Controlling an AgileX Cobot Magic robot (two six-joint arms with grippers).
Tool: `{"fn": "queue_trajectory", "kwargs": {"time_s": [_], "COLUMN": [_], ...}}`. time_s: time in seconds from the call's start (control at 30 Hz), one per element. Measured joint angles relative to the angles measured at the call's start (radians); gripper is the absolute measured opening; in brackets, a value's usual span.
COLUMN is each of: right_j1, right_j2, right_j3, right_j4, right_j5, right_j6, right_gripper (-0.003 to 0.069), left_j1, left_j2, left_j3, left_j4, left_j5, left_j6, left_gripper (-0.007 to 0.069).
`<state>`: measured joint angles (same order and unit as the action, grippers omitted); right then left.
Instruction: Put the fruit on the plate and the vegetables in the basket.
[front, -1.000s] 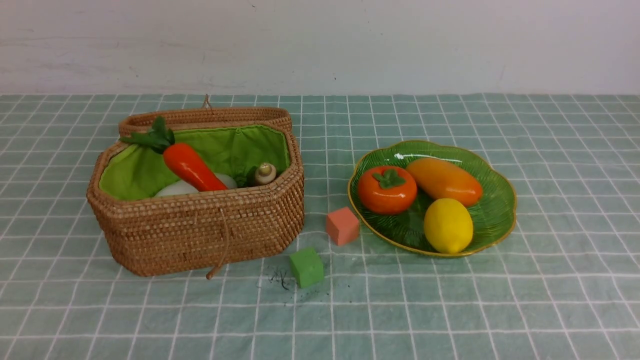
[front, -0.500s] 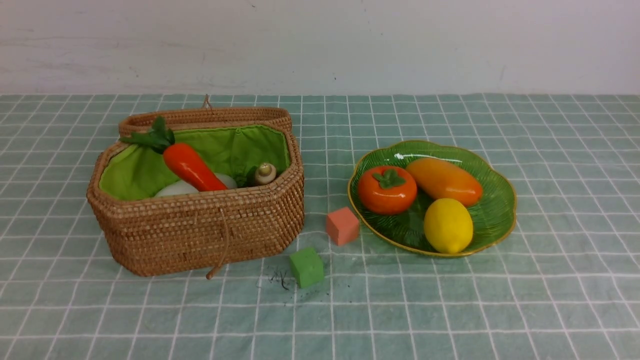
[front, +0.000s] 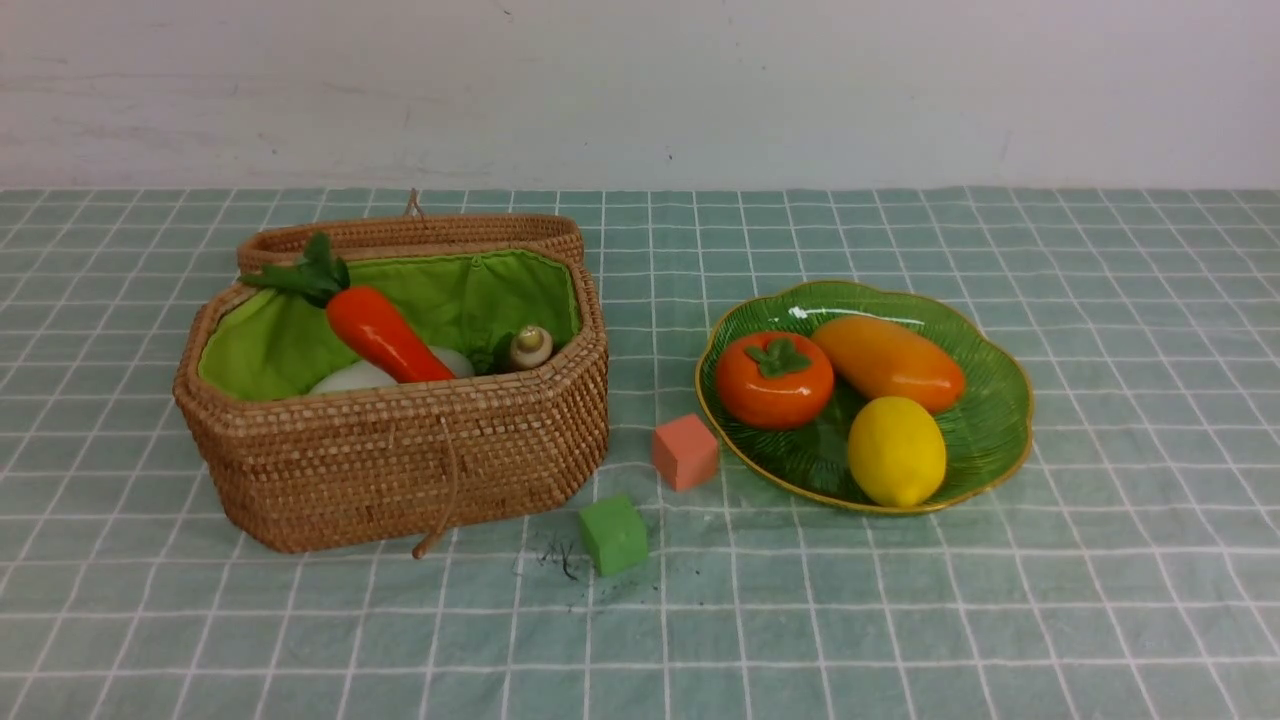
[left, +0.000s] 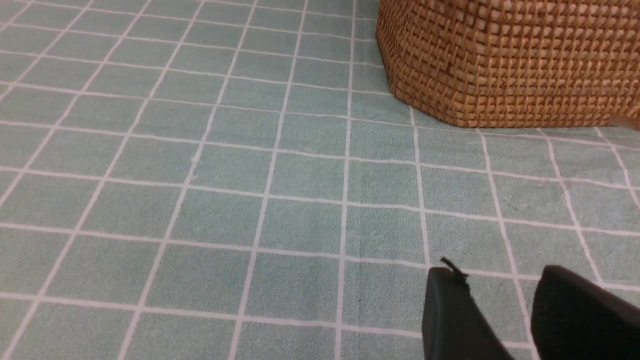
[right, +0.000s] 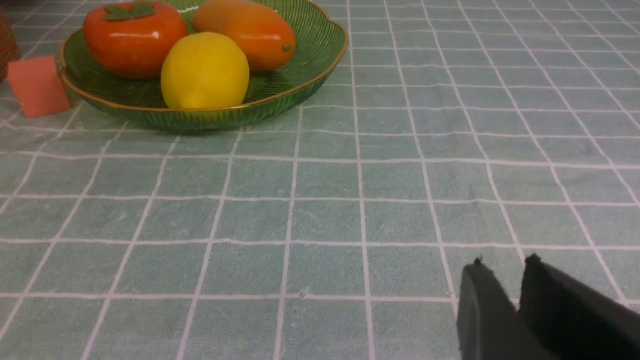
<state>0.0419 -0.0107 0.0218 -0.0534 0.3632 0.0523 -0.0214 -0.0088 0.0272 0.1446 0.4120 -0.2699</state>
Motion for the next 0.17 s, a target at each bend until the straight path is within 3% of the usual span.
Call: {"fn": "queue_trajectory", "kwargs": {"time_s": [0.17], "right_j1": [0.0], "right_j2": [0.0], "right_j3": [0.0], "right_j4": [0.0], "right_j5": [0.0], "right_j6": [0.0], "right_gripper": [0.0134], "left_j1": [0.0], "left_j2": [0.0], "left_j3": [0.0], "left_j4": [0.0], "left_j5": [0.0], "left_j6": [0.0], "left_gripper": [0.0239]}}
